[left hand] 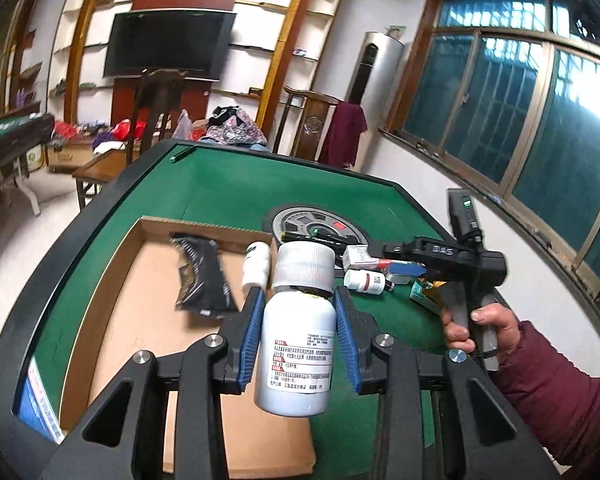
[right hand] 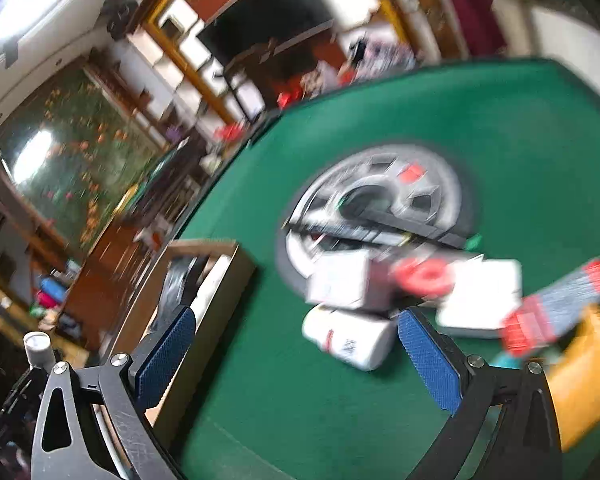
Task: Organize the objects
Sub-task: 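Grasp a white pill bottle with the left tool and drop it in the tray, then carry a white red-labelled bottle into the tray with the right tool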
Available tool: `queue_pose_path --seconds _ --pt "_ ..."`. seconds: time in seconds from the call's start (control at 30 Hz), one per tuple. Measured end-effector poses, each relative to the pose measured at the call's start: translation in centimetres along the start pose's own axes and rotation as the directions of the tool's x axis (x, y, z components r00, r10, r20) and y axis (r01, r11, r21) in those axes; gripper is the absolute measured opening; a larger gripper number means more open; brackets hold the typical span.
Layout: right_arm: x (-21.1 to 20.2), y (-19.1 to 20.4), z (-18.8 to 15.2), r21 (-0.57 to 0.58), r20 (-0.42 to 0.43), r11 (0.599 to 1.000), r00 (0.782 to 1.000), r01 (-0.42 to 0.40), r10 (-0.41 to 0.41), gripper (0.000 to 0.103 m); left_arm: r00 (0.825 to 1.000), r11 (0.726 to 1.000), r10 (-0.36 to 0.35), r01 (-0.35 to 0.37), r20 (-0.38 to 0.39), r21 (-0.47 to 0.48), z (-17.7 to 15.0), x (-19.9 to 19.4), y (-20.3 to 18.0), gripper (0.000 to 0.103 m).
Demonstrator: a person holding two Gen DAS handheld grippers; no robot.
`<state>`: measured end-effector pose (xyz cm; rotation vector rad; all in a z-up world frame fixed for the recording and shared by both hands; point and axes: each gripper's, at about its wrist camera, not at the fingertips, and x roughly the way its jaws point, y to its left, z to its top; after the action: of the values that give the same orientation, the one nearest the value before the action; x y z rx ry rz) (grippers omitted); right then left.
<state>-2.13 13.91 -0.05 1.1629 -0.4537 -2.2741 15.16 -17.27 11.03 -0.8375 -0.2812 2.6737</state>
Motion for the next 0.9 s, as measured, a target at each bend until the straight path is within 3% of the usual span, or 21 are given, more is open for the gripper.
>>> queue_pose_path --seconds 0.1,0.2,0.23,0.37,0.43,0.5,0.63,0.9 --pt "2.4 0.1 -0.3 0.034 -0.059 0.999 0.998 -0.014 0.016 0.103 1.0 1.0 -0.003 0.003 -0.001 -0.024 -0.5 -0.4 1.2 0.034" --pt "4.0 0.7 -1.3 0.089 -0.179 0.984 0.969 -0.155 0.169 0.103 1.0 0.999 -0.003 0.002 -0.006 -0.044 -1.1 -0.5 2.3 0.034" --pt "4.0 1.2 -1.5 0.074 -0.185 0.986 0.969 -0.151 0.163 0.103 1.0 0.998 -0.002 0.001 -0.009 -0.055 -1.2 -0.3 2.8 0.034" --pt "3.5 3.8 -1.6 -0.085 -0.135 0.995 0.989 0.05 -0.061 0.103 1.0 0.995 -0.011 0.009 -0.02 -0.101 -1.7 0.3 4.1 0.034" --pt "4.0 5.3 -1.8 -0.192 -0.11 0.969 0.978 0.155 -0.178 0.101 1.0 0.995 -0.015 0.013 -0.014 -0.102 -1.8 0.2 4.1 0.034" --pt "5.3 6.8 -2.3 -0.324 -0.09 0.906 0.945 0.272 -0.316 0.093 1.0 0.995 -0.021 0.02 -0.008 -0.1 -2.0 -0.1 4.1 0.033" --pt "8.3 7.2 -2.8 -0.402 -0.154 0.863 0.907 0.305 -0.392 0.045 1.0 0.995 -0.027 0.027 -0.001 -0.097 -2.1 -0.3 4.2 0.033" --pt "9.7 6.7 -2.6 -0.382 -0.157 0.856 0.889 0.347 -0.431 0.038 0.998 0.994 -0.021 0.014 -0.06 -0.11 -2.8 1.4 5.0 0.033"
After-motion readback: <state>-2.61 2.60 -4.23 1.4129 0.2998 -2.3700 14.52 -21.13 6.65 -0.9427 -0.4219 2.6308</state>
